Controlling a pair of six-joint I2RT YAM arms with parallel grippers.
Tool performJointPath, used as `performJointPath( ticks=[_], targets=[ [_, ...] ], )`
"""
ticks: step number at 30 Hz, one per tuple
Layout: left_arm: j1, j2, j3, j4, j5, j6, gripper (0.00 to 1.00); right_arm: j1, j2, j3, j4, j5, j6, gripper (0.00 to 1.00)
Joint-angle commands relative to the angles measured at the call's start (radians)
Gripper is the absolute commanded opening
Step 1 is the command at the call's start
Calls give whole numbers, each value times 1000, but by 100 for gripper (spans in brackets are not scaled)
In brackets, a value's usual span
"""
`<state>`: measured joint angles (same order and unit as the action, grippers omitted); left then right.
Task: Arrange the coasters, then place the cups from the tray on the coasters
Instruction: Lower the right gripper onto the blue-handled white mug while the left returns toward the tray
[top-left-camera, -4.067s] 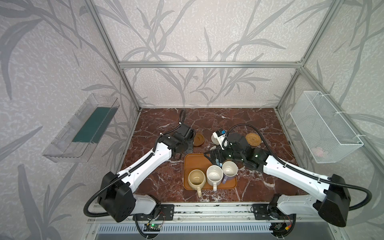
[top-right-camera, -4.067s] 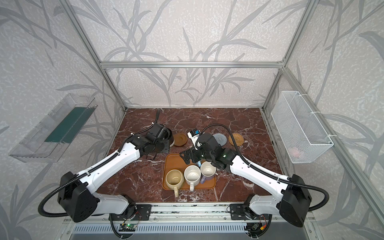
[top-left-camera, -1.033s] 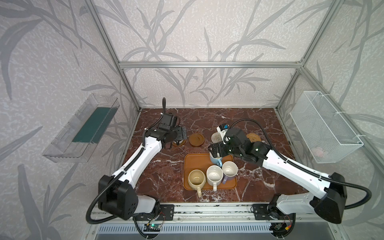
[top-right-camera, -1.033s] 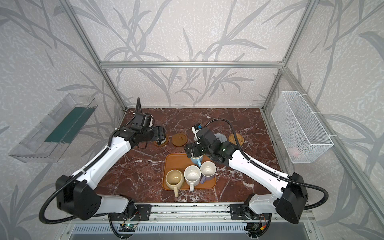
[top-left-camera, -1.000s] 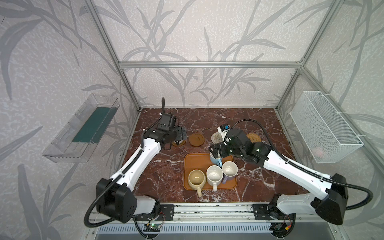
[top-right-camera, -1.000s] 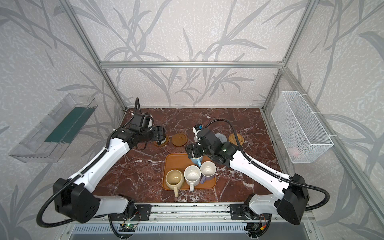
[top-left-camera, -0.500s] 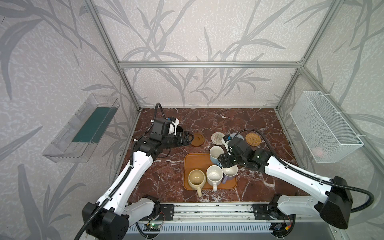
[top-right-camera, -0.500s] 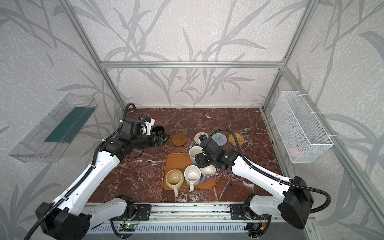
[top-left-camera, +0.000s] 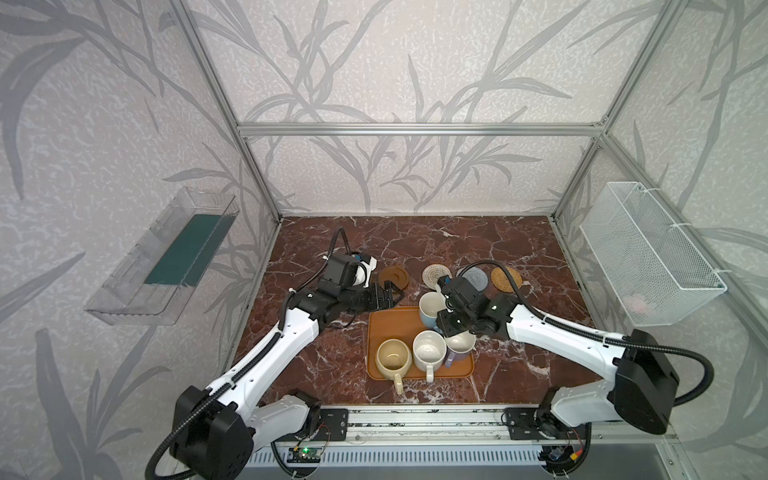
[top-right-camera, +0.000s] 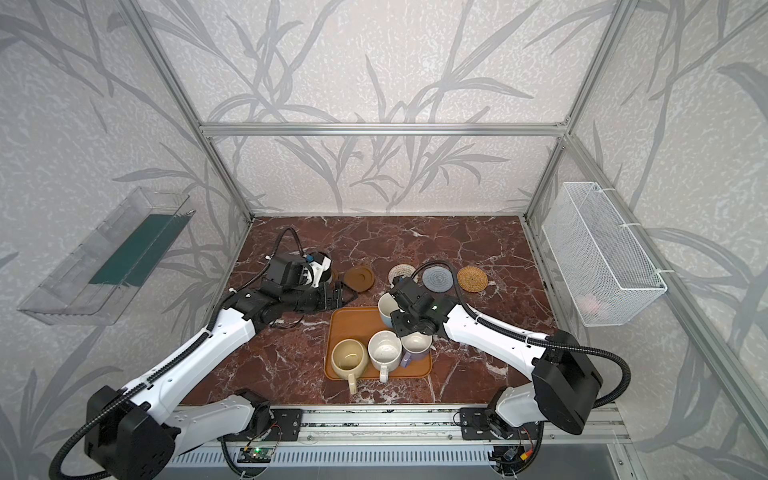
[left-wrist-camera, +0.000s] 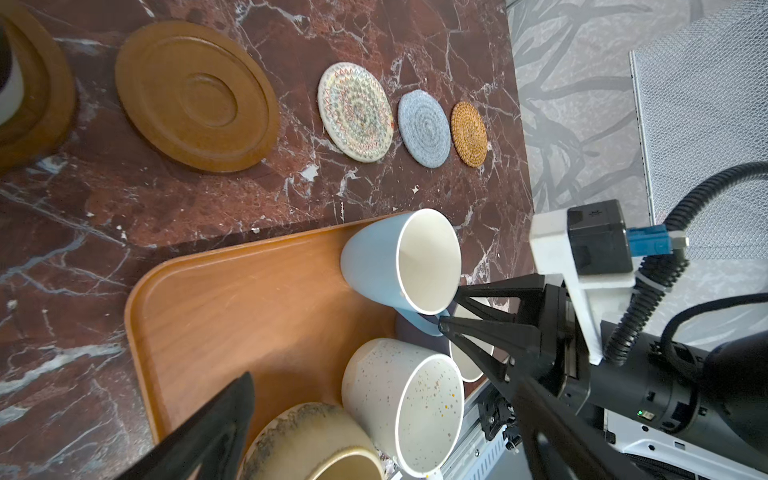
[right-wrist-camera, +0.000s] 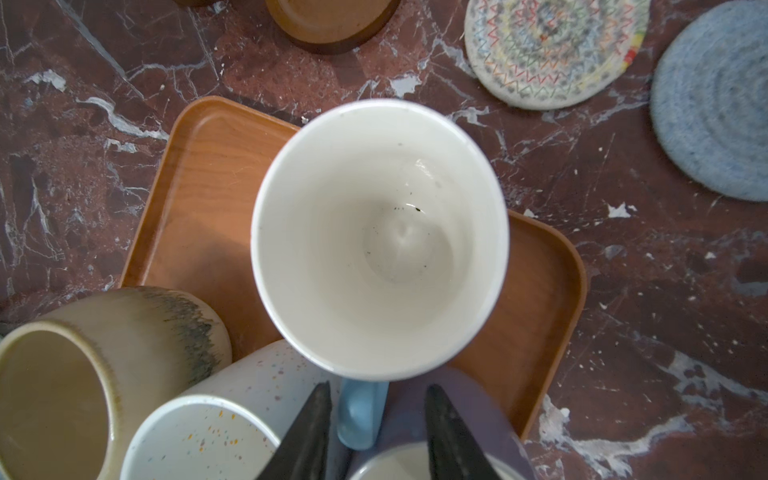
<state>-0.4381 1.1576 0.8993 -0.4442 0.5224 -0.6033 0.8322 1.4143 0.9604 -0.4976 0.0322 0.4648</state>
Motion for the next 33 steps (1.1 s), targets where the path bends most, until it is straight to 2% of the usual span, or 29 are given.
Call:
performJointPath(
  ticks=[1,5,18,29,33],
  targets=[
    [-23,17,-17,62,-10,-27,99,-4,28,28,11,6,9,34],
    [-42,34,-35,92,-16,-45,99,-2,59,33,21,3,21,30],
    [-50,40,-56,117,-49,-56,99,-2,142,65,37,37,56,30],
    [-51,29,-73,131,-61,-64,99,-2,197,99,44,45,41,25],
    [-51,27,-76,134,-66,-65,99,-2,201,96,61,48,37,19]
  ],
)
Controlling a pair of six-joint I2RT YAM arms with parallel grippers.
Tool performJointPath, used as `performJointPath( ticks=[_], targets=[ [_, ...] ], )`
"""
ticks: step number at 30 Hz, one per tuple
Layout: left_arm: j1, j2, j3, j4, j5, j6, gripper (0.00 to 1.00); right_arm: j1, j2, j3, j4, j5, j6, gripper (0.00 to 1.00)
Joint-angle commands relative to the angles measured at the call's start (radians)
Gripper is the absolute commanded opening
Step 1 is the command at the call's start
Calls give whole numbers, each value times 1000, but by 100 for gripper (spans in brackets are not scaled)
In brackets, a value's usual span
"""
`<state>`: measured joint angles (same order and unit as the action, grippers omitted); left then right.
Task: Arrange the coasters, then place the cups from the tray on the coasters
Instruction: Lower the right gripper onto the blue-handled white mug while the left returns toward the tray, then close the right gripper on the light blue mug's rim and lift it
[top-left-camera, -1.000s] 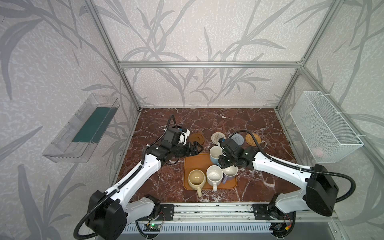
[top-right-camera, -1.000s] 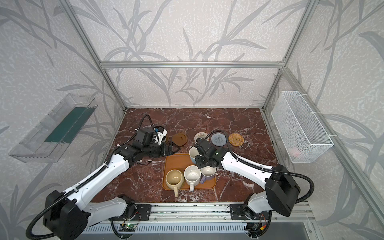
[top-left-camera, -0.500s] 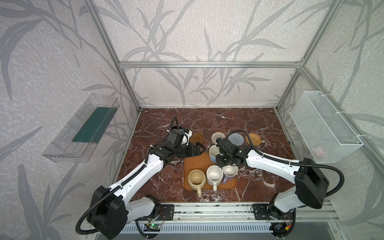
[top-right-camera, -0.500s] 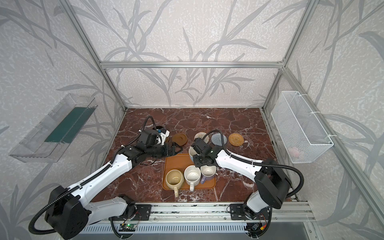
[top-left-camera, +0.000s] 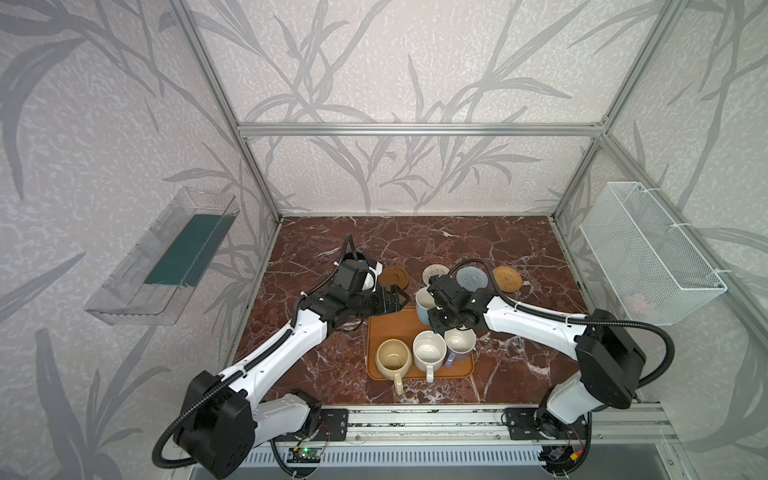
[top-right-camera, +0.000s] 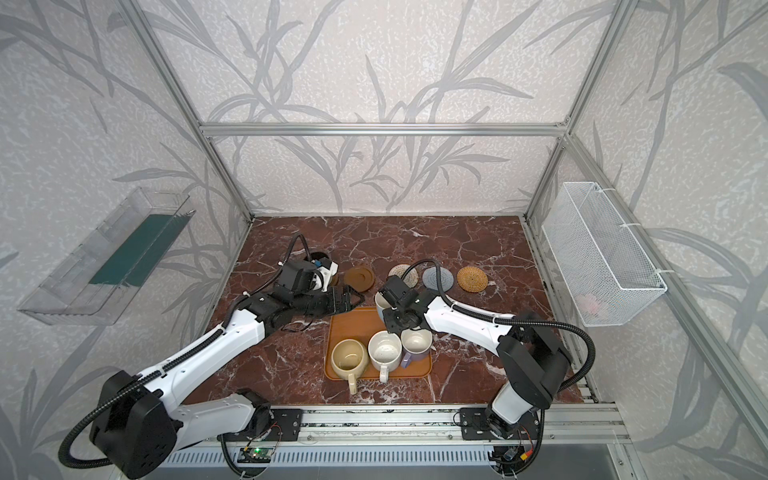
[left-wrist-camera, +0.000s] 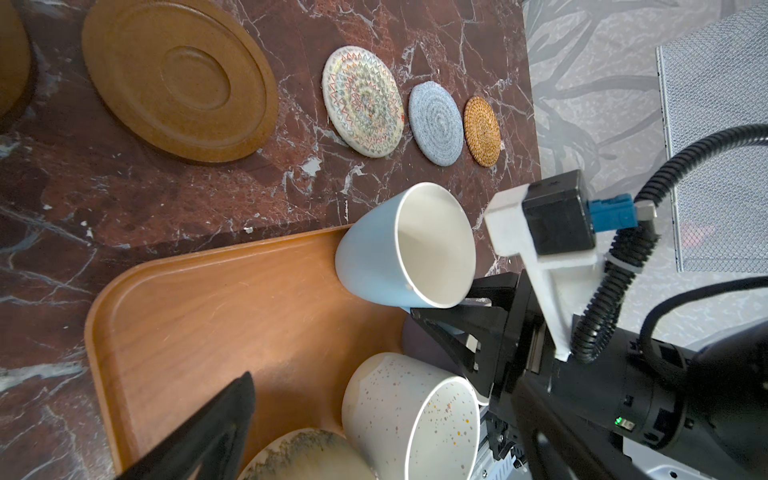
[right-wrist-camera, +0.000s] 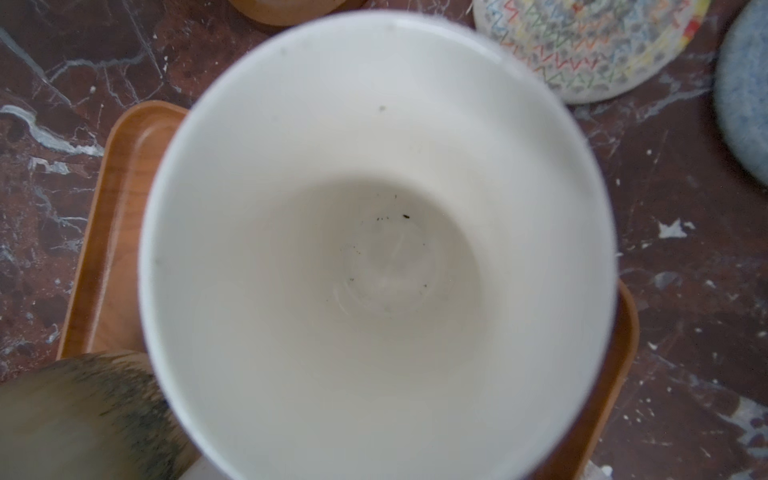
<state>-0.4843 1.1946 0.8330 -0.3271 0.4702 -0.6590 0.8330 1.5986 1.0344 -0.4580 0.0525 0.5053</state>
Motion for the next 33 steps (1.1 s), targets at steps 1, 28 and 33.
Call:
performJointPath(
  ticks=[1,28,33],
  targets=[
    [-4,-11,-10,17,-15,-7,99,-3,15,25,25,27,-7,18],
    [41,-97,-32,66,-180,-126,98,14,30,268,-91,132,34,0],
    [82,-129,-48,57,-216,-149,97,22,102,386,-130,169,60,0]
  ],
)
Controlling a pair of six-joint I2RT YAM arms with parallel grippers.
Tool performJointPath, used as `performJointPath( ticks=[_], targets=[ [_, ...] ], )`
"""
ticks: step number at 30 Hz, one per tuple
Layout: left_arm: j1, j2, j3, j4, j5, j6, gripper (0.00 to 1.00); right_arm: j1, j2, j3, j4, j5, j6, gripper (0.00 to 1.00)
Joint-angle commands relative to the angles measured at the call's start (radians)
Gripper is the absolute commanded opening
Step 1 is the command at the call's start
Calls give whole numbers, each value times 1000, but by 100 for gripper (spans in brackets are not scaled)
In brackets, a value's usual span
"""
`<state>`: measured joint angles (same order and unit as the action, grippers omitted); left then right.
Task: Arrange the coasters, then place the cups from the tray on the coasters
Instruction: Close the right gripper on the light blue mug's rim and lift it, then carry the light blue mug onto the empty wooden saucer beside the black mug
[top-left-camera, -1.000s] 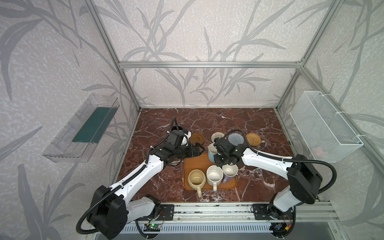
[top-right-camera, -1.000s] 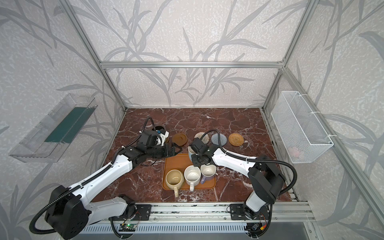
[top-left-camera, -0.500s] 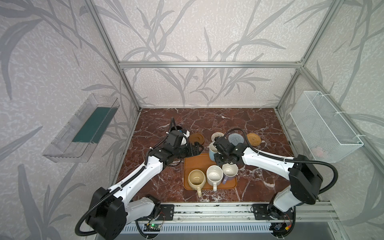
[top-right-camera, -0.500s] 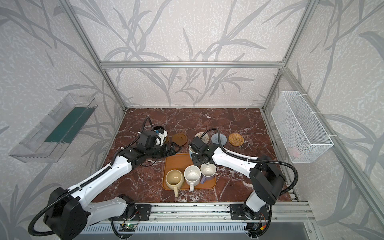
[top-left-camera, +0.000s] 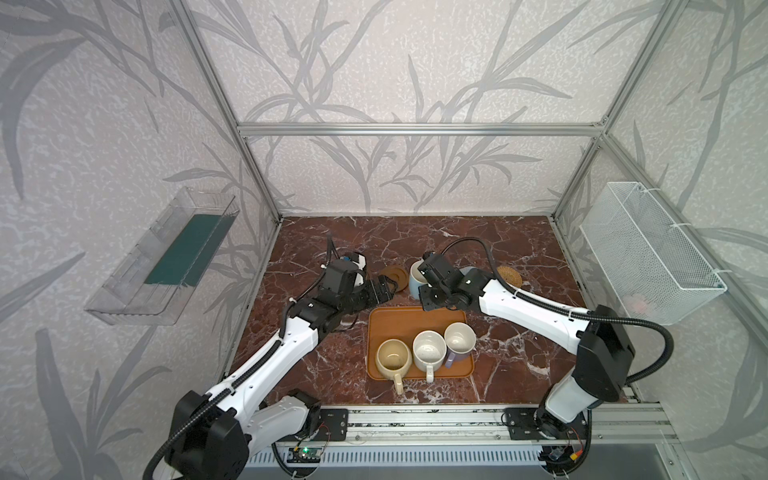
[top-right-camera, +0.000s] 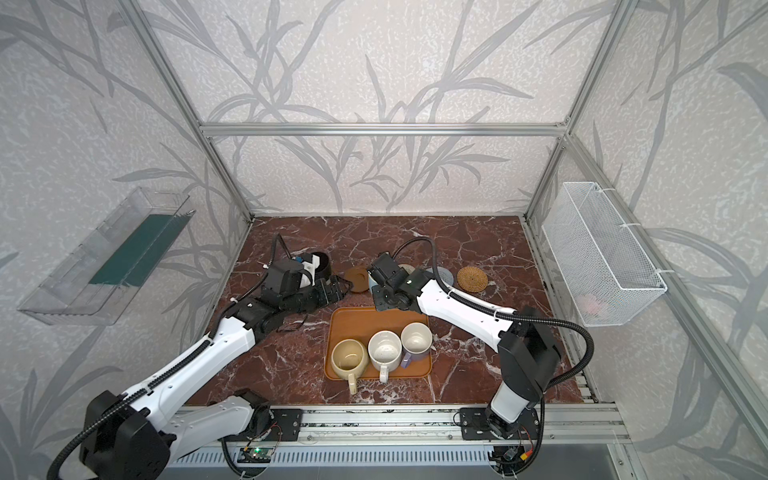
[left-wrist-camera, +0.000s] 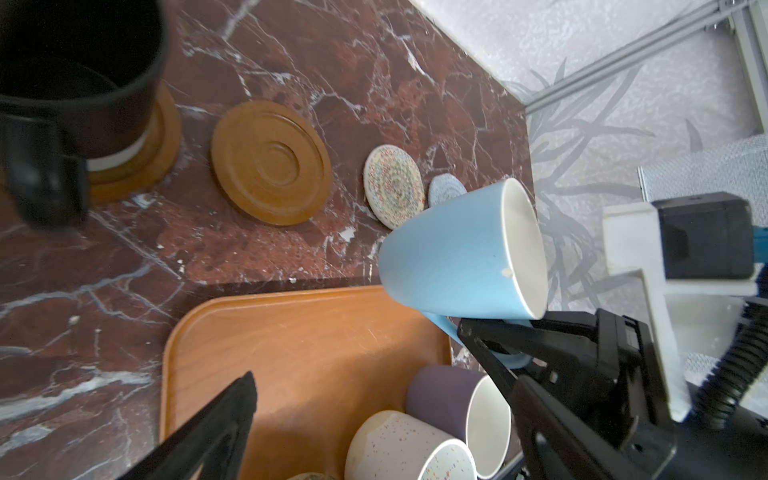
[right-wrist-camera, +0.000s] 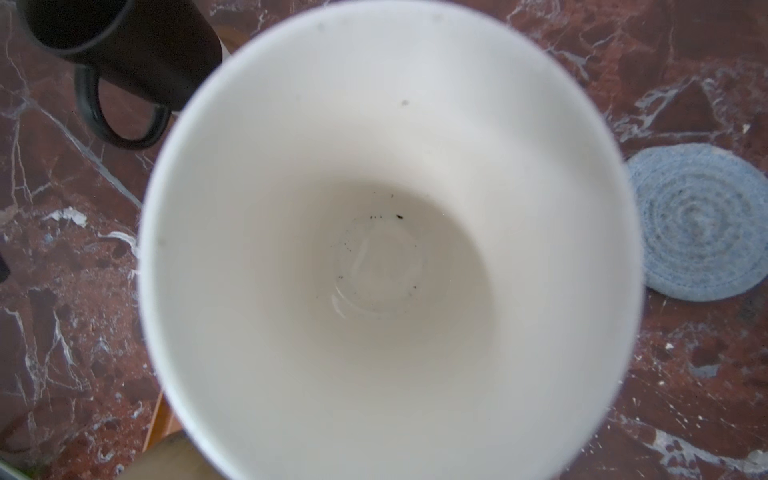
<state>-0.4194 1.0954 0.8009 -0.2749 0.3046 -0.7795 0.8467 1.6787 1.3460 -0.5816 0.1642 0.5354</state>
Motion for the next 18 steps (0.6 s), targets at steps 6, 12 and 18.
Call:
performJointPath(
  ticks=[6,12,18],
  targets=[
    [55,-55,-43,-11,-68,-30,96,18,179,269,-95,102,70,0],
    [80,-66,-71,-15,-82,-26,96,18,301,400,-101,93,77,0],
    [96,-65,-85,-13,-78,-21,96,18,430,532,-132,78,79,0]
  ],
)
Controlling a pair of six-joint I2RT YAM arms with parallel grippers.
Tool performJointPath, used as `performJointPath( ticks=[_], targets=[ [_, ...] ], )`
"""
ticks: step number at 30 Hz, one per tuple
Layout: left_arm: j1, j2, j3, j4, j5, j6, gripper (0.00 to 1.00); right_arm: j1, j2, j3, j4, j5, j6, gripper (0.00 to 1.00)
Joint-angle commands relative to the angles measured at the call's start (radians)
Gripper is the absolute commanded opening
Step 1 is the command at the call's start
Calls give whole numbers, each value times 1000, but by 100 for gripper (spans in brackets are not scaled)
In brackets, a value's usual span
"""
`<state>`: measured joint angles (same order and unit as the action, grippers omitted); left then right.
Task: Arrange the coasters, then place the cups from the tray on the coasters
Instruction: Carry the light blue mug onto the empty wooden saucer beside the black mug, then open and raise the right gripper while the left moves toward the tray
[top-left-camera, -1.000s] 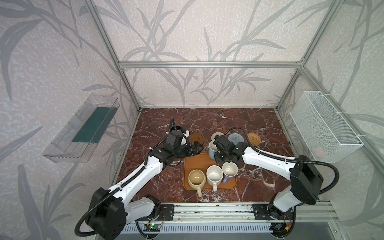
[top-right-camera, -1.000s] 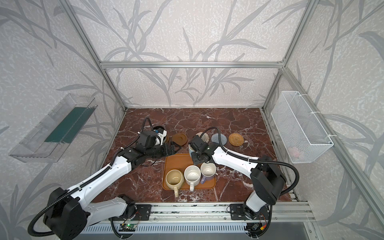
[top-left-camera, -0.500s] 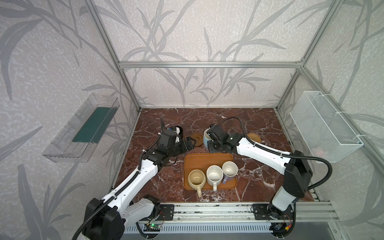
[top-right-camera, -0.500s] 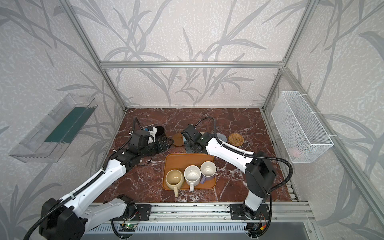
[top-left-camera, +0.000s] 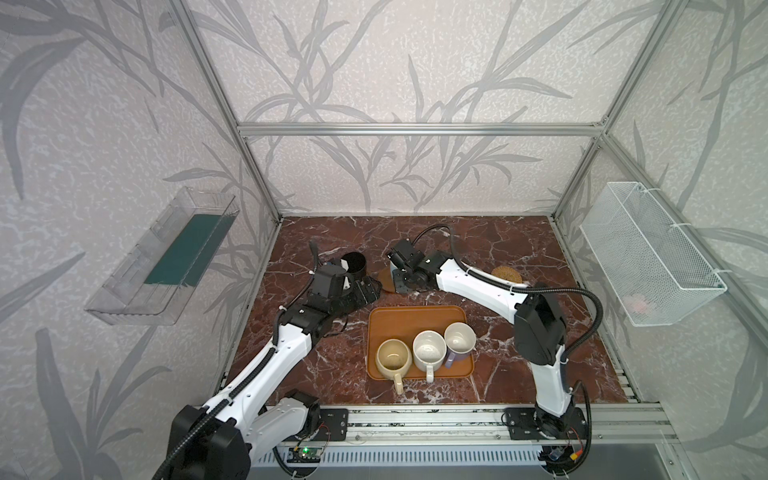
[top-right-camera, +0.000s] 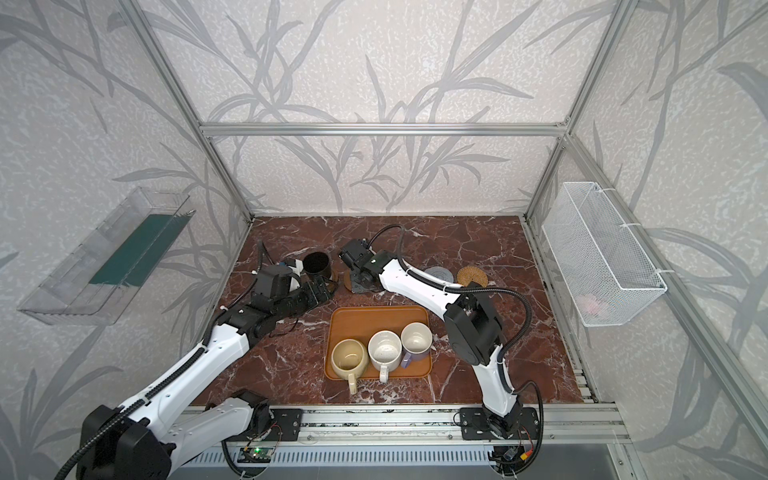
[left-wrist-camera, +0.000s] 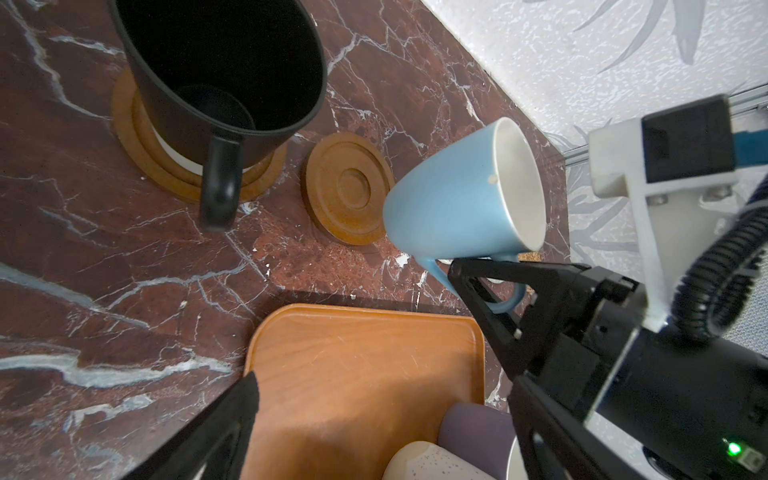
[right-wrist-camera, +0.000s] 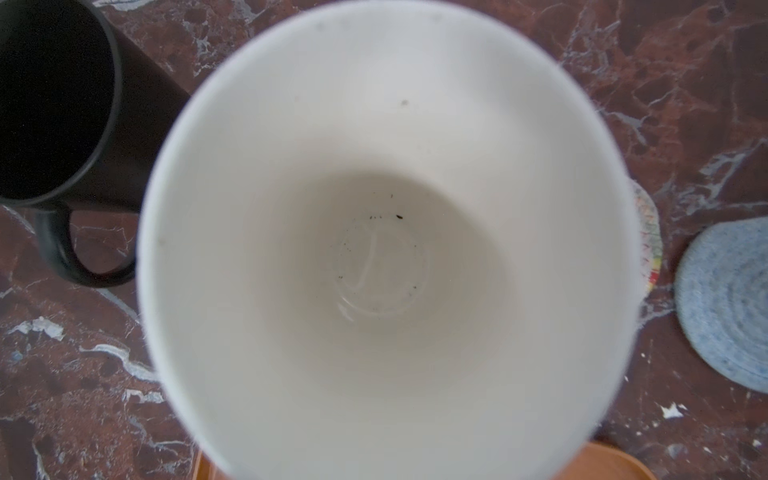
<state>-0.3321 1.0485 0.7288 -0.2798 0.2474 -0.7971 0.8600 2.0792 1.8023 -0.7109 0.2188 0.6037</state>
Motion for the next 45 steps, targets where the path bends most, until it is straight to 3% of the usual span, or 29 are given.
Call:
performJointPath(
  ticks=[1,9,21,36,45],
  targets=[
    [11,-19,-16,-10,-22,-1,96,5,53,104,-22,31,19,0],
    [28,-18,-27,-18,-26,7,96,5,196,299,-132,68,17,0],
    [33,-27,-55,-6,7,10,96,7,320,446,-206,81,67,0],
    [34,-37,-72,-4,22,7,96,20,332,416,-213,72,86,2],
    [34,-53,-78,-13,19,12,96,20,321,365,-188,31,104,23]
  ],
)
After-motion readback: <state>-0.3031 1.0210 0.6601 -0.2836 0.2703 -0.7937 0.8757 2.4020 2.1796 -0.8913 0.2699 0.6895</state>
